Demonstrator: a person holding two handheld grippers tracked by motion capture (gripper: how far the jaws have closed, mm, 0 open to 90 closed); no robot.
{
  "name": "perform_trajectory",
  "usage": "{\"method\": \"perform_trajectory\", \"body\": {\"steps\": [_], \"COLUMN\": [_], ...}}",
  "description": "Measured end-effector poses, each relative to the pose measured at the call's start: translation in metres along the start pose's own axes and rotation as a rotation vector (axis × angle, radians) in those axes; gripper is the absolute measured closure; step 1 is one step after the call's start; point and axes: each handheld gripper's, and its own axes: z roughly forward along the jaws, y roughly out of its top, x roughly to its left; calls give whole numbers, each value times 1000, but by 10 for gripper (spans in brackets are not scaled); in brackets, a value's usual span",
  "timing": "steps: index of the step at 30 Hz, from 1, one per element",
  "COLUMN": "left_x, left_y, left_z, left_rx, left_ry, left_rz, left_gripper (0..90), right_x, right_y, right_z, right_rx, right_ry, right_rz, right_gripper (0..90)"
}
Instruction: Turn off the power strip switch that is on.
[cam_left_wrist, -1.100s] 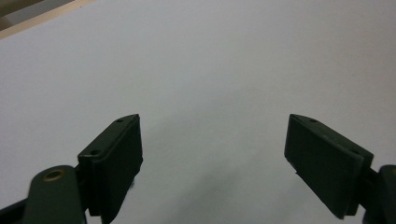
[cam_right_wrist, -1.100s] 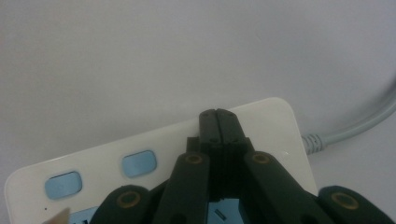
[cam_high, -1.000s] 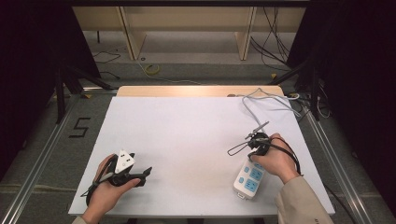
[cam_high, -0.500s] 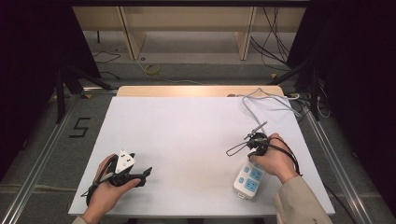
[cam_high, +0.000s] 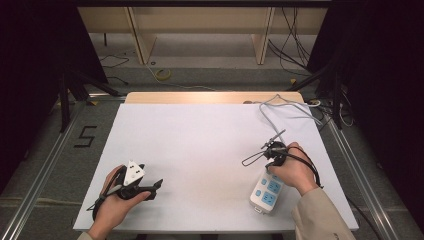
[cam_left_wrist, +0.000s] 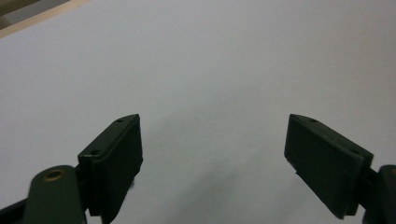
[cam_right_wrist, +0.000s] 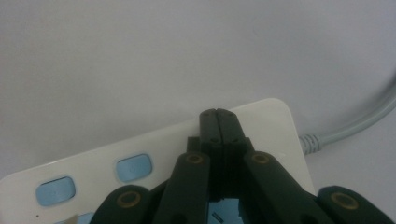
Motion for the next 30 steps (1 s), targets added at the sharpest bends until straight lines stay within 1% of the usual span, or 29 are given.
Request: {"method": "perform_trajectory", "body": {"steps": [3, 6, 19, 26, 30], "left_x": [0, 0, 0, 0, 0], "left_y": [0, 0, 0, 0, 0], "left_z": [0, 0, 0, 0, 1], "left_rx": [0, 0, 1, -1, 1], "left_ry": [-1, 0, 1, 1, 1], "left_rz": [0, 0, 0, -2, -1], "left_gripper": [192, 192, 192, 192, 191], "right_x": [-1, 0, -1, -4, -5], "right_y": [0, 0, -3, -6, -7], "right_z": [1, 1, 1, 1, 1], "right_rx": [7, 6, -20, -41, -46], "right_ry": [7, 4, 8, 31, 32], "right_rz": [4, 8, 17, 33, 35], "right_gripper": [900, 900, 900, 900, 900]}}
